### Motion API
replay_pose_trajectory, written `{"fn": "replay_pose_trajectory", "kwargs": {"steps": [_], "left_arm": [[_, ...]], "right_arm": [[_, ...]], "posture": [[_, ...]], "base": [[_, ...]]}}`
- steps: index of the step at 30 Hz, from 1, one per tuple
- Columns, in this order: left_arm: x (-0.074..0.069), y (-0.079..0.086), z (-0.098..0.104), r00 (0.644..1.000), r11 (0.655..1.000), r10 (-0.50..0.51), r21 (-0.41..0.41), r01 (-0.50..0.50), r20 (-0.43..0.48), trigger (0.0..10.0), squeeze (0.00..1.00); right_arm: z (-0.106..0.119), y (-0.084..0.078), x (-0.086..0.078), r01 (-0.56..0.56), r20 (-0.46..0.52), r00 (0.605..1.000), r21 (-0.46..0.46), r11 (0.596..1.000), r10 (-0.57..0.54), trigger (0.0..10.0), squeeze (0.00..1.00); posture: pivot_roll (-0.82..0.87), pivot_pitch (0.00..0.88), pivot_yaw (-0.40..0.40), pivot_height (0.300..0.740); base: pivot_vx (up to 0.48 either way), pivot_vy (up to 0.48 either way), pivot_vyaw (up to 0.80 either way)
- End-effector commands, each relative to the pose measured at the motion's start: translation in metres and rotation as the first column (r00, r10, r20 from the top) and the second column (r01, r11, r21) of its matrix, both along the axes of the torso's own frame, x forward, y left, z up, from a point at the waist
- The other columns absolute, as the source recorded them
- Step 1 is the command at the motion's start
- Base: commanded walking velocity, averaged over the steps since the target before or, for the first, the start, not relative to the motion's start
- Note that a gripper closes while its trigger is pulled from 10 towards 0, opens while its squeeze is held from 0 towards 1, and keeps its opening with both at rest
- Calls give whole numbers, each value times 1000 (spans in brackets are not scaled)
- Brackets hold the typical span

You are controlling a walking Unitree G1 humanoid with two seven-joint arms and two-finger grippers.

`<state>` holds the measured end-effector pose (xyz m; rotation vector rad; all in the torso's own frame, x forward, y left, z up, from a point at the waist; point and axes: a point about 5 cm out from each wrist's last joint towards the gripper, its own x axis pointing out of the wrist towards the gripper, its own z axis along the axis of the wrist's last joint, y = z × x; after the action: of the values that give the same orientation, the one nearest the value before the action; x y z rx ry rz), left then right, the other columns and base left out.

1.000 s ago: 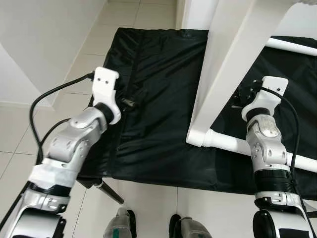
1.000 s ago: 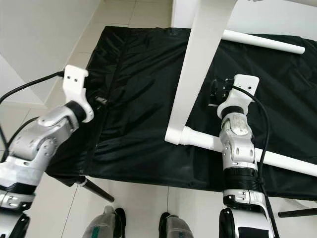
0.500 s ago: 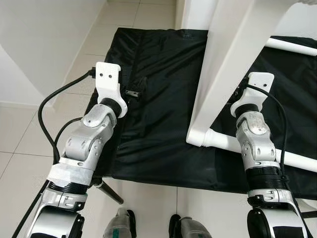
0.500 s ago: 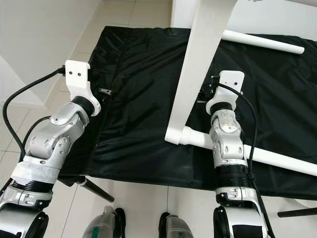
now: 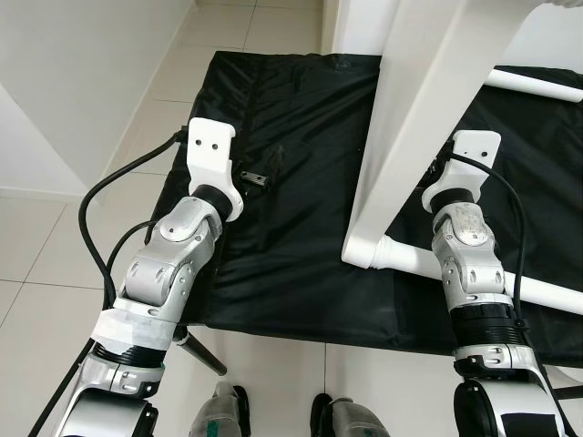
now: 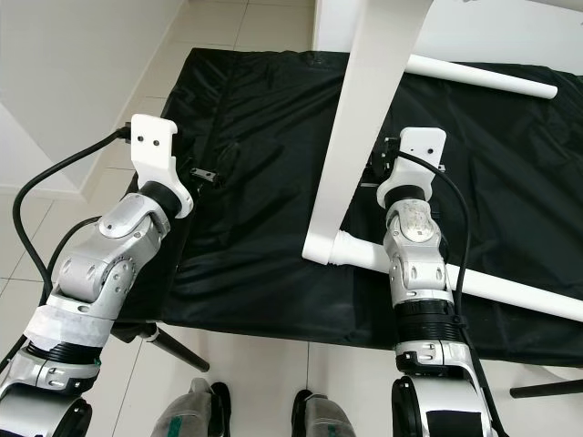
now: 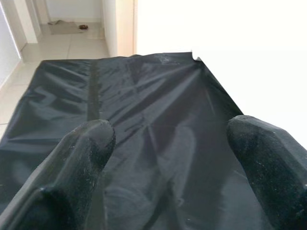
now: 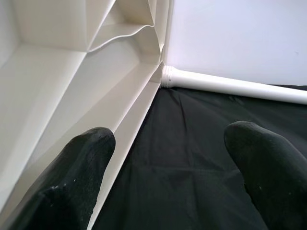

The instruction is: Building children table

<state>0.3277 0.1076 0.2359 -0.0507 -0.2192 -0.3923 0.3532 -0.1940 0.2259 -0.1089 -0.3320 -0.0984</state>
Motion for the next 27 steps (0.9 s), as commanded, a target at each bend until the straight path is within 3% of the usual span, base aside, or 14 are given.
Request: {"fn": "replay_pose_trajectory", "kwargs": {"steps": [1, 7, 9, 12, 14, 15, 19, 23, 27], "left_arm": [[-3, 7, -3, 999, 999, 39, 7, -39, 4, 10000, 0], [-20, 28, -10, 995, 995, 94, 20, -95, 30, 10000, 0], [-27, 39, -12, 991, 991, 127, -34, -126, 33, 10000, 0], [-36, 65, -11, 964, 964, 258, -80, -253, 64, 10000, 0], [-36, 65, -11, 964, 964, 258, -80, -253, 64, 10000, 0], [-37, 76, -9, 947, 950, 308, -82, -301, 86, 10000, 0], [-39, 86, -6, 929, 934, 355, -81, -348, 108, 10000, 0], [-46, 99, -21, 934, 935, 353, -36, -352, 57, 10000, 0], [-50, 98, -32, 944, 944, 331, -18, -330, 22, 10000, 0]], "right_arm": [[-7, -2, -2, 7, -13, 1000, -5, 1000, -7, 10000, 0], [-8, -6, -20, -2, 35, 999, -37, 999, 3, 10000, 0], [-12, -5, -28, -12, 36, 999, -32, 999, 13, 10000, 0], [-20, 3, -43, -47, 28, 998, -45, 998, 49, 10000, 0], [-20, 3, -43, -47, 28, 998, -45, 998, 49, 10000, 0], [-22, 5, -46, -59, 28, 998, -52, 997, 60, 10000, 0], [-23, 7, -49, -67, 29, 997, -60, 996, 69, 10000, 0], [-20, 4, -46, -62, 38, 997, -64, 996, 65, 10000, 0], [-19, 2, -44, -63, 39, 997, -71, 995, 66, 10000, 0]], "posture": [[-10, 153, 21, 740], [-9, 150, 19, 740], [-7, 147, 19, 740], [-18, 146, 25, 740], [-18, 146, 25, 740], [-22, 151, 30, 740], [-22, 151, 30, 740], [-26, 151, 41, 740], [-29, 158, 38, 740]], "base": [[0, 0, 0], [0, 0, 0], [0, 0, 0], [0, 0, 0], [0, 0, 0], [0, 0, 0], [0, 0, 0], [0, 0, 0], [0, 0, 0]]}}
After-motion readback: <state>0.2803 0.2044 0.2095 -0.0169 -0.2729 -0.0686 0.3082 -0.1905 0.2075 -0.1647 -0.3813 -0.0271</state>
